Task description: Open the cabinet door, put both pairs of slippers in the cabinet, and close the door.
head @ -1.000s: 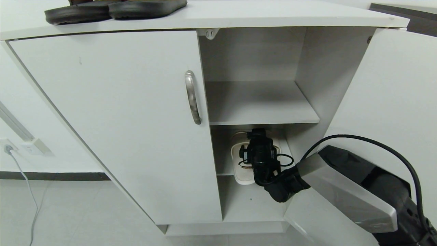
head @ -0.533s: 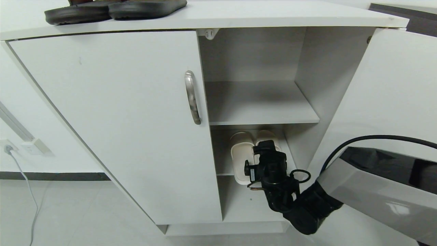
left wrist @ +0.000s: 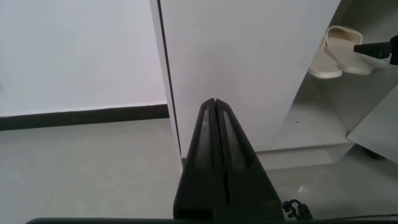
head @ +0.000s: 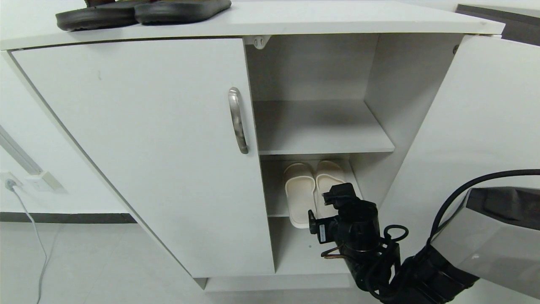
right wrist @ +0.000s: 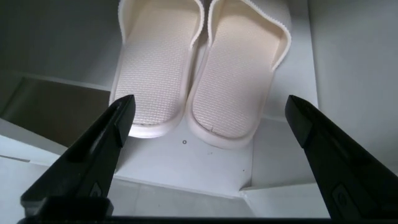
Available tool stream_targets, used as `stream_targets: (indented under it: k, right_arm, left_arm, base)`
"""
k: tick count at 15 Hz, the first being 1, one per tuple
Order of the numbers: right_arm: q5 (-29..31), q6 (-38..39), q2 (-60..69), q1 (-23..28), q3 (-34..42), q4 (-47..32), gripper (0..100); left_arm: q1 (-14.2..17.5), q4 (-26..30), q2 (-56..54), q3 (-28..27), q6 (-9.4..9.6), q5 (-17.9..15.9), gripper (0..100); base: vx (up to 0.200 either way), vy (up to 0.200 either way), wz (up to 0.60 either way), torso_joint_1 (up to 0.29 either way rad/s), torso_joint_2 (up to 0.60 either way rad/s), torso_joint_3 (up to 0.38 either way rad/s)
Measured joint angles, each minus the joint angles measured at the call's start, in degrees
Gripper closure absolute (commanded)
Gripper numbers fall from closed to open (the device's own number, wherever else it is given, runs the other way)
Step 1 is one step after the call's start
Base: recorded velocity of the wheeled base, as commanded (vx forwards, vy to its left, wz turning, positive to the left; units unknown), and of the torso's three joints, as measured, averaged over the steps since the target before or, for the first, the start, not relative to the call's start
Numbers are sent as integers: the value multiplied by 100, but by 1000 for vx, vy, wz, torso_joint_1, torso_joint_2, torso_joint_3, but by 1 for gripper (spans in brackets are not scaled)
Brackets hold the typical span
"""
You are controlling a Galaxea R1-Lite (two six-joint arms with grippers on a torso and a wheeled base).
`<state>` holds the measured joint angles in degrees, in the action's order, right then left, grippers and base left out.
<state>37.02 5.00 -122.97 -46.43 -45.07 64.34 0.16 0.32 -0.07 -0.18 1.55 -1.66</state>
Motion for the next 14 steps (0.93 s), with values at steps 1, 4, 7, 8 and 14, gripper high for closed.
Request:
stream_targets:
  k: [1,4,7,8,14]
  right_arm:
    - [0,0,0,-11,4,2,0]
    - [0,6,-40,-11,9,6,0]
    - [0,17,-104,-1,9,6,0]
    - [-2,17,-121,-11,9,11,0]
    - [-2,22,-236,22,4,96,0]
  left_arm:
    - [5,1,0,-2,-5,0,100]
    - [-2,1,0,-2,-5,0,100]
    - [-2,4,0,-2,-5,-1,100]
    - [-2,4,0,-2,-5,-1,100]
    - [5,0,0,0,-27,7,100]
  base:
    - [0,0,0,0,0,0]
    - [-133,0,0,0,2,2]
    - [-200,0,0,1,2,2]
    - [-200,0,0,-2,7,2]
    - [0,0,0,0,0,0]
